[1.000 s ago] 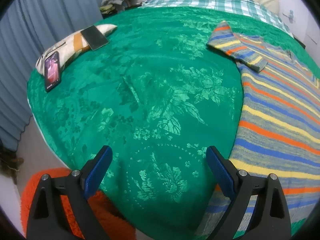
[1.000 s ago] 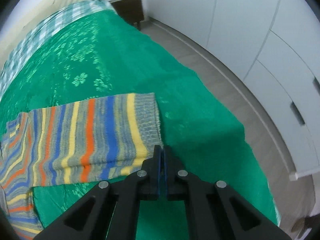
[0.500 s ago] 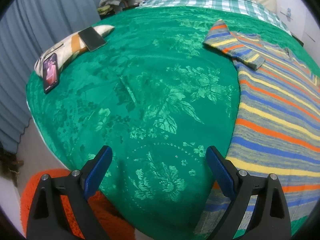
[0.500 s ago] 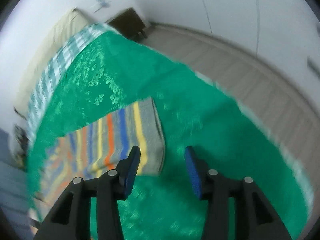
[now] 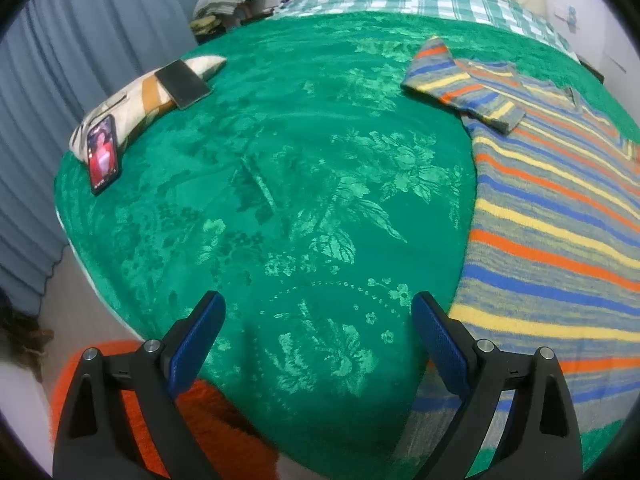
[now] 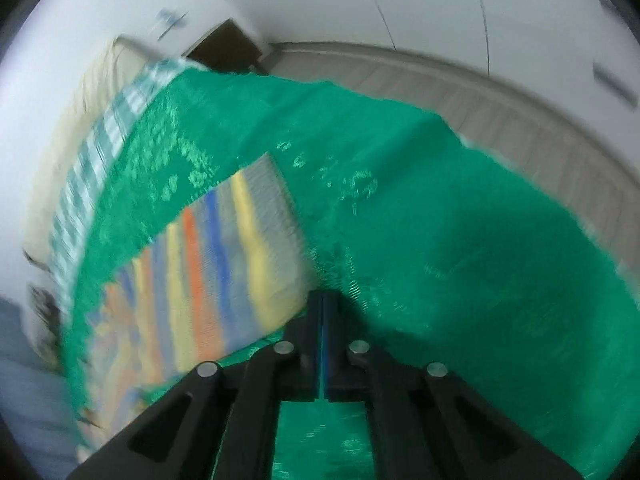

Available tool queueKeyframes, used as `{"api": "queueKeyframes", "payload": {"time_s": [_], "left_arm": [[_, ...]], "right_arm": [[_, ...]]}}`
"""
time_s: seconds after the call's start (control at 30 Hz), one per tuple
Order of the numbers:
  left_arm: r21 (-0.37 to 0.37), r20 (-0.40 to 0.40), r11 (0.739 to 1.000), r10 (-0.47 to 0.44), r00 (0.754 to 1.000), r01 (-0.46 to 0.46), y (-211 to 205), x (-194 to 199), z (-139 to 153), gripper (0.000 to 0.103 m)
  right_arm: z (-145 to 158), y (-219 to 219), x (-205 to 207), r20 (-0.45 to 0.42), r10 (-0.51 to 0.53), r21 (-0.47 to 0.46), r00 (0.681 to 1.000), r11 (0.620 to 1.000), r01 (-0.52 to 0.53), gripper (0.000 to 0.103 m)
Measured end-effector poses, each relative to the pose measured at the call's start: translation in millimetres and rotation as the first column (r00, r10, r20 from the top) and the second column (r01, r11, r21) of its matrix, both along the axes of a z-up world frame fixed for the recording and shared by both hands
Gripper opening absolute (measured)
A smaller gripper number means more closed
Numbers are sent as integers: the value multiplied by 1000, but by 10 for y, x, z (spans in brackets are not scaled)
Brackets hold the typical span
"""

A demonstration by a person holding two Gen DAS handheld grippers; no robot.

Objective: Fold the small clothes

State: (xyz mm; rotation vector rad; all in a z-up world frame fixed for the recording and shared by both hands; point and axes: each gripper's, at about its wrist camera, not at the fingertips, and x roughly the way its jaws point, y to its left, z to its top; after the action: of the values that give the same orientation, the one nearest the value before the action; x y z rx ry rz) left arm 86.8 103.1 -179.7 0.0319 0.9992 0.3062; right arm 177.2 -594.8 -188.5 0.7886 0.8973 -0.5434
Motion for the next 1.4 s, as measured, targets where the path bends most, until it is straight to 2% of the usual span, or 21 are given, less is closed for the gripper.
{"api": "queueKeyframes", "payload": {"time_s": [0.1,0.17,0.2,0.27,0.3,0.37,0.43,0.5,0.53,0.6,0.63,0.67,0.73,0.83,0.9,0.97,1.1,1.23,1.33,1.37,1.4], "left_arm": [[-18,102,994,-110,989,112,-80,-68,458,94],[23,194,969,-245,950,245,-236,51,854,95],[41,220,951,-309,925,308,-318,157,983,96],[76,227,879,-474,851,470,-582,518,1142,98],[90,198,840,-541,817,534,-710,703,1119,98],[133,93,737,-675,732,663,-1038,1158,870,98],[164,-6,687,-717,697,708,-1226,1534,546,84],[156,-105,697,-693,713,700,-1293,1966,176,78],[137,-123,719,-670,732,681,-1272,2128,53,78],[65,-131,785,-605,785,616,-1090,2420,-143,59],[-17,-142,825,-561,816,564,-932,2548,-214,8],[-91,-133,851,-526,840,518,-807,2593,-204,1],[-180,-36,879,-454,890,441,-465,2592,-29,1],[-321,88,921,-201,976,219,373,2554,280,1],[-428,86,904,45,995,-4,1058,2535,292,1],[-467,24,872,183,983,-150,1517,2535,126,1],[-491,-53,844,217,975,-215,1718,2500,-137,0],[-557,-90,789,252,963,-259,1814,2502,-317,0],[-643,-77,723,268,960,-253,1935,2364,-293,4],[-676,-43,696,290,956,-242,1971,2242,-231,16],[-694,-18,684,296,955,-225,1981,2173,-183,37]], "right_arm": [[169,103,-201,-1,34,-74,999,997,-34,24],[333,256,-330,18,82,-176,996,981,-77,62],[427,404,-441,35,121,-236,992,966,-109,67],[513,701,-520,46,218,-278,975,940,-197,68],[525,890,-579,56,279,-275,959,927,-253,68],[534,1222,-710,84,358,-260,930,909,-326,68],[524,1581,-832,121,426,-230,896,890,-393,68],[511,1947,-964,163,493,-200,854,864,-461,68],[522,2129,-1033,186,526,-199,830,847,-493,68],[531,2389,-1159,207,572,-215,794,818,-533,68],[533,2516,-1211,206,596,-226,776,801,-555,68],[525,2610,-1225,197,621,-237,758,781,-578,68],[474,2772,-1266,160,667,-269,727,738,-618,68],[387,2899,-1265,106,709,-317,697,689,-652,68],[328,2912,-1219,93,716,-310,692,681,-663,68],[287,2943,-1172,96,716,-290,691,685,-669,68],[214,3021,-1073,78,736,-279,673,664,-694,68],[167,3125,-1093,50,754,-279,655,640,-716,68],[133,3156,-1093,41,762,-269,647,632,-727,68],[140,3164,-1093,41,763,-272,645,630,-728,68],[147,3178,-1097,40,765,-275,643,627,-729,68]]}}
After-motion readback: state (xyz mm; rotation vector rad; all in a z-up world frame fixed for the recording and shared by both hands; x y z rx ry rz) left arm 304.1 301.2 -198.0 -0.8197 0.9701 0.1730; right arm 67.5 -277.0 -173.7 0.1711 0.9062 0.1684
